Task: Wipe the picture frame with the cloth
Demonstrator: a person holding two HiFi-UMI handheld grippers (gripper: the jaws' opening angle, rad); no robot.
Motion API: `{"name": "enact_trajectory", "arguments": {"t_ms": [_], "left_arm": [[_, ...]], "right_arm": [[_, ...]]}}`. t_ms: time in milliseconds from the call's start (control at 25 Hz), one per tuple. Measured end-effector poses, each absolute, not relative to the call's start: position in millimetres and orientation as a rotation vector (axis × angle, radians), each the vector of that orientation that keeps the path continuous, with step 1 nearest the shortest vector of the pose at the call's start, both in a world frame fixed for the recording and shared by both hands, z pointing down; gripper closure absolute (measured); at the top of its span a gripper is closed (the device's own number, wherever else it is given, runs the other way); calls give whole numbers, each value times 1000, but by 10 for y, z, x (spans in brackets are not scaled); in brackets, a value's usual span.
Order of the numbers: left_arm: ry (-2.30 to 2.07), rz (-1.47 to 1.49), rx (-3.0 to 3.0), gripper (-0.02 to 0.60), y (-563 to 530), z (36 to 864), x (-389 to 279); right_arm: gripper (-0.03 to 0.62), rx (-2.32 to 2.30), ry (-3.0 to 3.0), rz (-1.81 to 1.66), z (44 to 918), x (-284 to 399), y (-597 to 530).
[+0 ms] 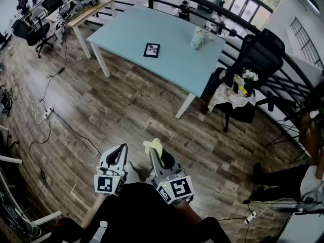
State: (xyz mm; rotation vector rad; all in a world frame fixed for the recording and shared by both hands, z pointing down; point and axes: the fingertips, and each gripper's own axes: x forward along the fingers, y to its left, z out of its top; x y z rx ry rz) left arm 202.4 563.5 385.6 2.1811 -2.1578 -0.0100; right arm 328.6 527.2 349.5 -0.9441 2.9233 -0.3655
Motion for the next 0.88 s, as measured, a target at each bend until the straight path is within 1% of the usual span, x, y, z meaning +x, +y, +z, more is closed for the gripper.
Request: {"name": "enact_trajectory", "arguments": {"t_ms": [240, 560, 880], "left_arm": [[-2158, -26, 2242, 584, 5716, 3697, 1836], [-2174, -27, 2160, 584, 5863, 3768, 1234], [-2126, -51, 2224, 584, 5772, 3734, 886]], "right_arm": [[537, -1016, 2912, -433, 3494, 3164, 5424], [537, -1005, 2929, -377, 3428, 2601, 5420], [536, -1009, 2933, -383, 3434, 2192, 5439]]}}
